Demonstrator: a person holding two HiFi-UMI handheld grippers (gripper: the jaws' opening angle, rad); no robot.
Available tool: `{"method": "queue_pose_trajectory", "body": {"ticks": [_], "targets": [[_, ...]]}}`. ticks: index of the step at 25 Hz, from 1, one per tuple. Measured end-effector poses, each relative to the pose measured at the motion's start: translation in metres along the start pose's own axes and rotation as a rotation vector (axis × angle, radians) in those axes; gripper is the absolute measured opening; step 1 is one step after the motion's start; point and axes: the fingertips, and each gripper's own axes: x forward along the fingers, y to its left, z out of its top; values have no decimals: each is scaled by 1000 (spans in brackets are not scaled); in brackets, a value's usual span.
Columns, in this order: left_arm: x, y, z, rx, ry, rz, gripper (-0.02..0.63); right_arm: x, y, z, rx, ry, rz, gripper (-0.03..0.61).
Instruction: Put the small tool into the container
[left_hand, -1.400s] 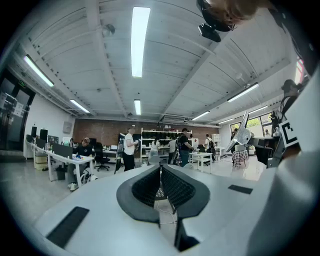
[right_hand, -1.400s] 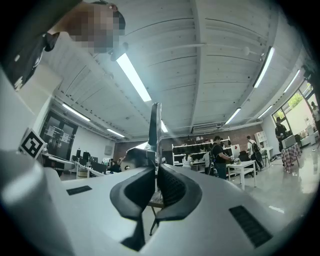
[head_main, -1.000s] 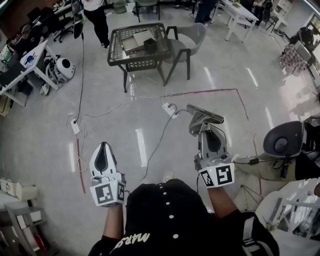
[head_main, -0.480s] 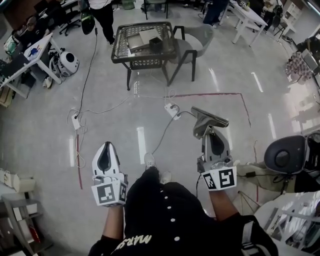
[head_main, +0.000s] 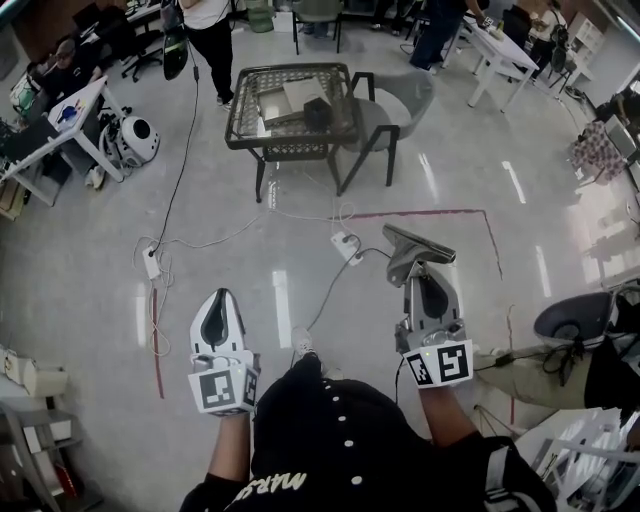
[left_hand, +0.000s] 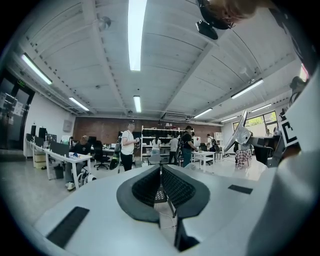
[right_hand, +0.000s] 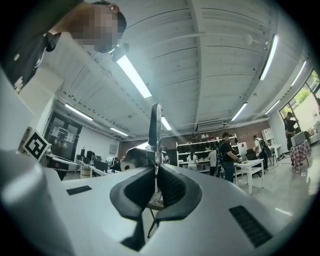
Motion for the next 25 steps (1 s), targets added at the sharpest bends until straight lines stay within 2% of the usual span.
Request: {"method": "queue_pose_trajectory", "body": {"ticks": [16,22,25], "targets": [[95,55,15,2,-28,-31,35,108,-7,-14,-10,-3,-15,15],[118,67,6,7,3,-52,35,134,-6,-26,-6,5,-31,15],[128,74,2,-7,35,-36,35,145,-5,-30,-1,18,-32,15]]}}
